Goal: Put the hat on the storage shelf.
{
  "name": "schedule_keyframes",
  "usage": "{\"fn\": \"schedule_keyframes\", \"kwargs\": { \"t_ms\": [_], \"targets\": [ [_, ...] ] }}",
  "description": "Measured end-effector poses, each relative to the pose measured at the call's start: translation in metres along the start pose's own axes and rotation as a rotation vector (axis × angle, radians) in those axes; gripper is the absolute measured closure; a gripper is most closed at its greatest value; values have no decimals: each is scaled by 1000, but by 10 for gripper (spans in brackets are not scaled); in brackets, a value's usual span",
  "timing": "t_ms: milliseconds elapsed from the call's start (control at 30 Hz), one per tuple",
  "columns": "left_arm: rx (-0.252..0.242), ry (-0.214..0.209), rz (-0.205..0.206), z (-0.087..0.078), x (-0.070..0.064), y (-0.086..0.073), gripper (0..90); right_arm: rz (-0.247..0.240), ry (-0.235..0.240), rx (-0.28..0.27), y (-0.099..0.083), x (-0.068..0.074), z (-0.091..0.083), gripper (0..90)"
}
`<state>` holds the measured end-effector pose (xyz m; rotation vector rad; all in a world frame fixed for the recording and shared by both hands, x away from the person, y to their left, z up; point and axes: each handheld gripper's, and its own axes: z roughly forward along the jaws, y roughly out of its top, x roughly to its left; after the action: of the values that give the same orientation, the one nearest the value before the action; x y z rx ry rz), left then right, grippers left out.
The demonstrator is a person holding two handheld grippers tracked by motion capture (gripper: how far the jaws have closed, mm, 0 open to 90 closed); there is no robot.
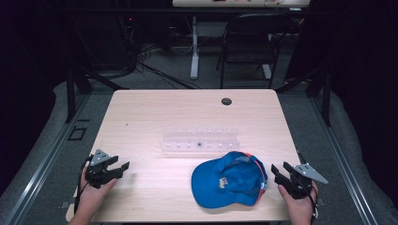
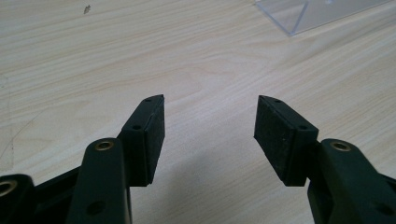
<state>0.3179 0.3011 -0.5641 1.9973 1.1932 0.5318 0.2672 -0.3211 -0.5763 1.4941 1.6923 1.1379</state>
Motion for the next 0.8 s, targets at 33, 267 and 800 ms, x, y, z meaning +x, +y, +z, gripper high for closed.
{"fn": "schedule_keyframes", "kwargs": {
  "t_ms": [33,267,800],
  "targets": [
    [2,0,3,0,0,0,435,2,0,-3,0,0,1,465],
    [5,8,-14,-2,1,-2,433,32,-19,62,5,3,4,465],
    [13,8,0,-5,-2,-4,434,-15,128,318,49,1,-3,562]
  ]
}}
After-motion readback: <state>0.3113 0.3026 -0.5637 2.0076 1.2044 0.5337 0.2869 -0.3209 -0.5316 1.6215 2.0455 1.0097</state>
